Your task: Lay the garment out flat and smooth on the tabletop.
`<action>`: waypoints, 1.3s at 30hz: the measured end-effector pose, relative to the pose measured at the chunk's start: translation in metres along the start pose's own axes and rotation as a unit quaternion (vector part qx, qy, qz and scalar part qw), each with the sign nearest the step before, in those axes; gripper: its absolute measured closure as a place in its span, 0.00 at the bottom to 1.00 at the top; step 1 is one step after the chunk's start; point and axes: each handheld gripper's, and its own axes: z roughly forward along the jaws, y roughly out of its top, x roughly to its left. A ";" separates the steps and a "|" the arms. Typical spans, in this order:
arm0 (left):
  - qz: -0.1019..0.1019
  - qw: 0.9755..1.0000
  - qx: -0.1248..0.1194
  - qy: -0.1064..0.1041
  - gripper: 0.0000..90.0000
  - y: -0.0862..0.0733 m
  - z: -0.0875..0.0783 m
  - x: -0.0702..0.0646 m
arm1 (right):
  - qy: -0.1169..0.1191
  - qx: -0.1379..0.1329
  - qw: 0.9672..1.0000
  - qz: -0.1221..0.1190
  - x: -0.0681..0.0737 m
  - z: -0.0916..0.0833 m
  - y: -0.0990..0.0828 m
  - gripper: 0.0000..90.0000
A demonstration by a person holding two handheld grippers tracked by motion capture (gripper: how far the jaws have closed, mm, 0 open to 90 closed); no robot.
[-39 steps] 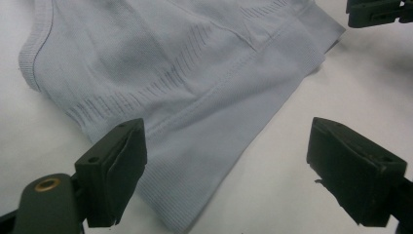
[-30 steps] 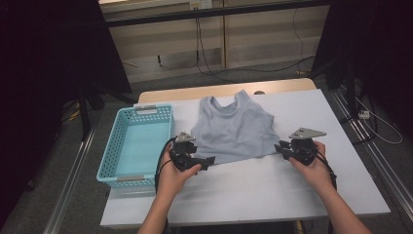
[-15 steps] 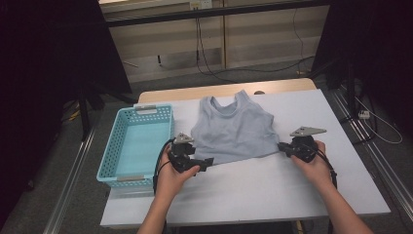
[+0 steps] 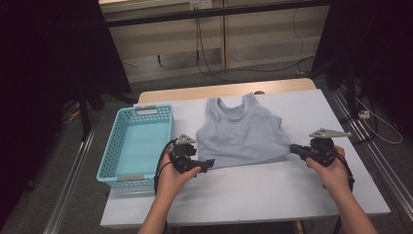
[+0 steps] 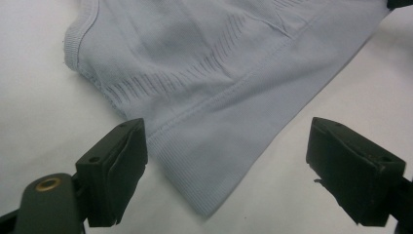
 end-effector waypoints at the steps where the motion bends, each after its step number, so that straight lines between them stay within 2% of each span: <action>1: 0.000 1.000 0.002 -0.001 0.17 0.000 0.000 0.000 | -0.001 0.000 1.000 0.002 0.000 -0.002 -0.001 0.97; 5: -0.005 1.000 0.001 -0.002 0.17 -0.002 0.003 -0.002 | -0.009 0.006 1.000 0.000 -0.002 -0.008 -0.008 0.97; 7: 0.001 1.000 0.009 -0.003 0.18 -0.002 0.005 -0.001 | -0.009 0.009 1.000 -0.009 -0.003 -0.010 -0.011 0.97; 9: -0.006 1.000 0.007 -0.004 0.18 -0.003 0.007 -0.003 | -0.011 0.011 1.000 -0.014 -0.002 -0.009 -0.014 0.97; 14: -0.006 1.000 0.010 -0.003 0.20 -0.003 0.009 -0.003 | -0.022 0.028 0.999 -0.030 0.000 -0.004 -0.015 0.96; 16: -0.006 1.000 0.012 -0.003 0.21 -0.004 0.010 -0.004 | -0.021 0.031 0.999 -0.029 -0.002 -0.003 -0.016 0.95; 18: -0.003 1.000 0.016 -0.003 0.22 -0.005 0.010 -0.003 | -0.034 0.033 0.998 -0.035 -0.002 -0.004 -0.015 0.91; 20: -0.008 1.000 0.017 -0.003 0.22 -0.005 0.012 -0.003 | -0.040 0.025 0.998 -0.035 -0.003 -0.004 -0.014 0.86; 23: -0.010 1.000 0.018 -0.005 0.23 -0.006 0.012 -0.003 | -0.032 0.010 0.999 -0.035 -0.002 -0.002 -0.010 0.81; 27: -0.017 1.000 0.011 -0.003 0.23 -0.006 0.012 -0.003 | -0.023 0.003 0.998 -0.052 0.003 0.005 -0.005 0.76; 31: -0.016 1.000 0.010 -0.002 0.24 -0.006 0.010 -0.003 | -0.032 -0.001 0.996 -0.079 0.008 0.016 0.002 0.71; 35: -0.016 1.000 0.010 -0.003 0.24 -0.006 0.011 -0.003 | -0.048 -0.003 0.996 -0.079 0.005 0.025 0.011 0.74; 37: -0.016 1.000 0.010 -0.003 0.24 -0.006 0.011 -0.003 | -0.061 -0.006 0.996 -0.072 0.001 0.027 0.016 0.77; 39: -0.013 1.000 0.011 -0.004 0.24 -0.005 0.012 -0.003 | -0.059 -0.013 0.996 -0.058 -0.002 0.030 0.019 0.78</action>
